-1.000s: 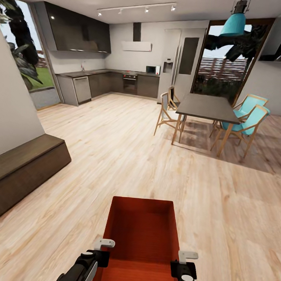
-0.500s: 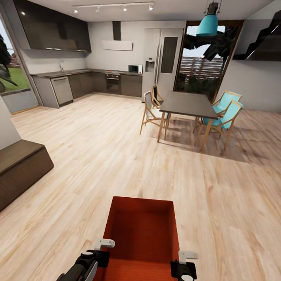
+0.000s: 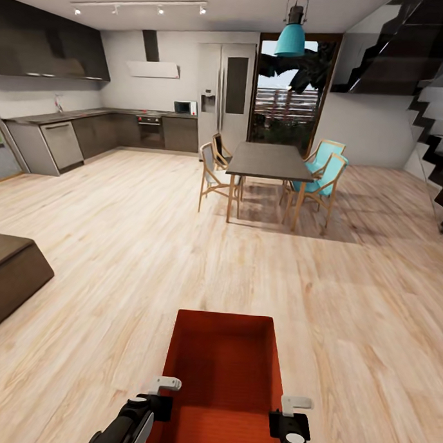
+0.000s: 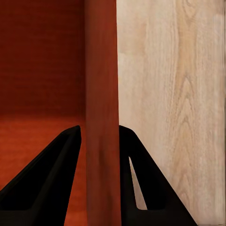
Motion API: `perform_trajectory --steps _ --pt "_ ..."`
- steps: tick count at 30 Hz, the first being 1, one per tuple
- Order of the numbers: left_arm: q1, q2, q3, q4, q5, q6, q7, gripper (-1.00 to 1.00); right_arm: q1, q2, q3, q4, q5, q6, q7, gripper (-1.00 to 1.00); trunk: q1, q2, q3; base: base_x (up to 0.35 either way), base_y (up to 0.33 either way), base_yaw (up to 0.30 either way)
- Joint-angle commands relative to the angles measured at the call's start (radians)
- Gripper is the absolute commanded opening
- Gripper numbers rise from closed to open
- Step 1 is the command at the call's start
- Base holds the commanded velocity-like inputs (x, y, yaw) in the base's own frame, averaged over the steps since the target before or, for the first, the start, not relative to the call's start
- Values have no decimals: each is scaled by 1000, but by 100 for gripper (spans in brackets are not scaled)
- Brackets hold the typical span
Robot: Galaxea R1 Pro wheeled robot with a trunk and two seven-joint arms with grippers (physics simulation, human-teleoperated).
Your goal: Move the two storage containers from the living room to the garage. In the garage, place one container on the floor and stack the other container on top of it (either order is fine).
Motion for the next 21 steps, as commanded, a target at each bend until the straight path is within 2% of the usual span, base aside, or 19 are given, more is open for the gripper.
perform_trajectory --steps 1,21 --pt "1 0 -2 6 -23 6 6 -100 -2 -1 -14 -23 4 0 -8 -100 0 -1 -1 0 0 -256" --pt "1 -1 -2 6 -23 6 6 -100 -2 -2 -14 -23 4 0 -8 -100 0 -1 -1 0 0 -261"
